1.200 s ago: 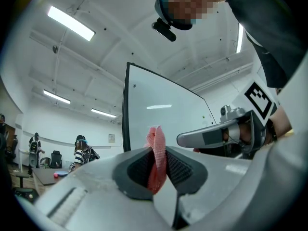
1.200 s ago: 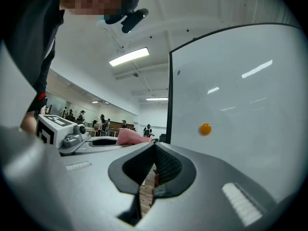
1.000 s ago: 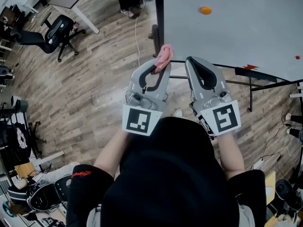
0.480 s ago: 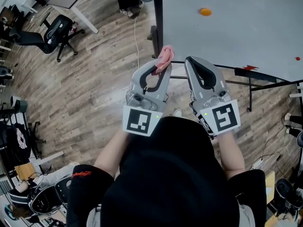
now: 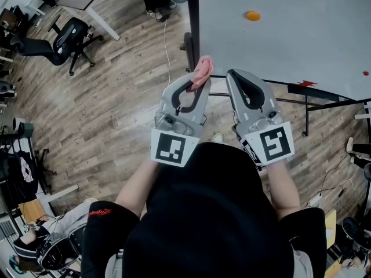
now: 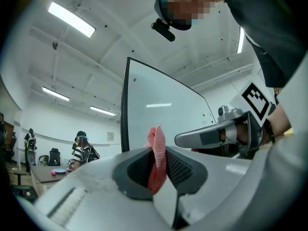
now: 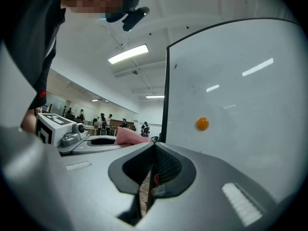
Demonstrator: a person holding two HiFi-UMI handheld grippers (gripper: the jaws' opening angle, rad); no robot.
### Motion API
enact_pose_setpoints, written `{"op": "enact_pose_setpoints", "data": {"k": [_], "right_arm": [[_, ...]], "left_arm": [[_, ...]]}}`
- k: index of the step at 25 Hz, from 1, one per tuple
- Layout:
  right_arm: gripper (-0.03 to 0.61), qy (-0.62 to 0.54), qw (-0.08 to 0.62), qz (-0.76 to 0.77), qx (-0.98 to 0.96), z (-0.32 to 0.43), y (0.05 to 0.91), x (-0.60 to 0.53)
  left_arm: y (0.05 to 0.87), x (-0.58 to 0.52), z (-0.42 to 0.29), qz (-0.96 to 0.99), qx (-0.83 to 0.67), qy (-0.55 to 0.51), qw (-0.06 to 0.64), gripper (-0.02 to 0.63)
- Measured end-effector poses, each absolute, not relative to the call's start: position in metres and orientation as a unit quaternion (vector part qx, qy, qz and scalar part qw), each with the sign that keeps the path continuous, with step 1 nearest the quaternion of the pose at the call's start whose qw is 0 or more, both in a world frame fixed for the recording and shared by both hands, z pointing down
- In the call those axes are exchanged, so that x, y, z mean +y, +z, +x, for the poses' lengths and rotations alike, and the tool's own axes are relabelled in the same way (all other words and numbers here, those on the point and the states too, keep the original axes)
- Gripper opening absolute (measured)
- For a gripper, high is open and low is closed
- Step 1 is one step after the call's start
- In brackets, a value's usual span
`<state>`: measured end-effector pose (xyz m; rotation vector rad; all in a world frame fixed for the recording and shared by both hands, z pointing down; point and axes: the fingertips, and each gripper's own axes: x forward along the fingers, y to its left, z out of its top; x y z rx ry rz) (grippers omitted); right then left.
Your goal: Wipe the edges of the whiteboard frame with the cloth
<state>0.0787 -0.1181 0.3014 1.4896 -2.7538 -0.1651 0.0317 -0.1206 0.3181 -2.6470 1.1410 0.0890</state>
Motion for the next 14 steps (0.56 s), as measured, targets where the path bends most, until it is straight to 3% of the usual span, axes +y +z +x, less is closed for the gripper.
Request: {"op": "enact_pose_setpoints", "data": {"k": [14], "right_arm": [[0.000, -0.042, 0.005, 0.481, -0.876, 0.0814, 0.3091, -0.1278]], "left_arm": [[0.3241, -0.1301, 0.0320, -0.912, 0.388, 0.024, 0.129, 0.052]]}}
